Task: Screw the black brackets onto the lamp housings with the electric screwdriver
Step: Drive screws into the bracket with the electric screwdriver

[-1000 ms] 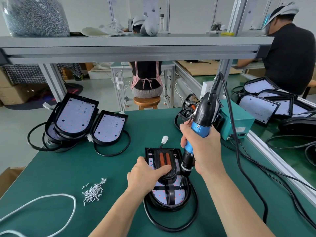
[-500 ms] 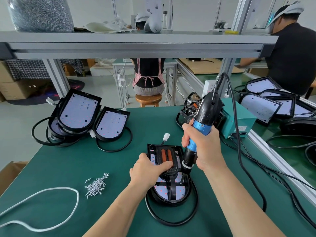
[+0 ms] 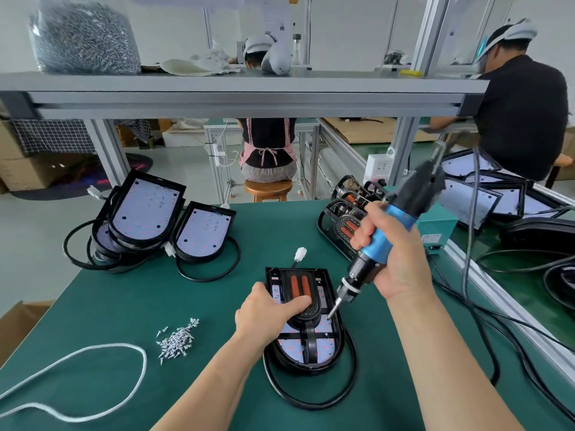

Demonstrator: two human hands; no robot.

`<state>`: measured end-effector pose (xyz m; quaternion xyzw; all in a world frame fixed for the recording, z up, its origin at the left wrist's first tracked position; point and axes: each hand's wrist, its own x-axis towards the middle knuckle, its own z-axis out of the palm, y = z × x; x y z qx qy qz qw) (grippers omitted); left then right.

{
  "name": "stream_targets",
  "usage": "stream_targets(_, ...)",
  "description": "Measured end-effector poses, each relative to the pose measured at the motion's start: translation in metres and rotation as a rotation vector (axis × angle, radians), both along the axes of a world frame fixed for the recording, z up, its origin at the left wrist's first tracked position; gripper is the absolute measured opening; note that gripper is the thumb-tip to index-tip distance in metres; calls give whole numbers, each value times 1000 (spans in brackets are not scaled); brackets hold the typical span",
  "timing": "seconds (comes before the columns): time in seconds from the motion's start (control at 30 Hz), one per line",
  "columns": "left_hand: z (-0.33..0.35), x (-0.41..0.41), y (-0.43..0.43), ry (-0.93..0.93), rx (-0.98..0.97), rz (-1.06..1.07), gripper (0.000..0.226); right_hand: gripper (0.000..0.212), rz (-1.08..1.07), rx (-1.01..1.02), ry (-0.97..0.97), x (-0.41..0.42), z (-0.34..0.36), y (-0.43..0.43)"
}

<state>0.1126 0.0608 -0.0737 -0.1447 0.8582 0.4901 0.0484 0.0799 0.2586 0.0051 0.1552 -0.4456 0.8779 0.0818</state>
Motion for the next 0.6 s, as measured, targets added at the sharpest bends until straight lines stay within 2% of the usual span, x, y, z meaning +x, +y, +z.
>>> stream_targets(0.17,0,3,-2,27,-74,-10,66,20,-114,-372,-307,4,-34,16)
stream_targets(0.27,0,6,-11,55,-44,-14,66,17,-163,-544,-429,8,-58,19)
stream_targets(0.33,1,5,-22,106,-90,46,73,19,-182,-624,-478,9,-72,20)
stream_targets(0.37,2,4,-29,145,-122,88,65,19,-189,-646,-492,9,-77,21)
stream_targets(0.47,6,4,-62,242,-175,218,16,20,-193,-660,-516,6,-88,23)
stream_targets(0.6,9,6,-116,220,-294,307,19,20,-182,-685,-511,2,-94,28)
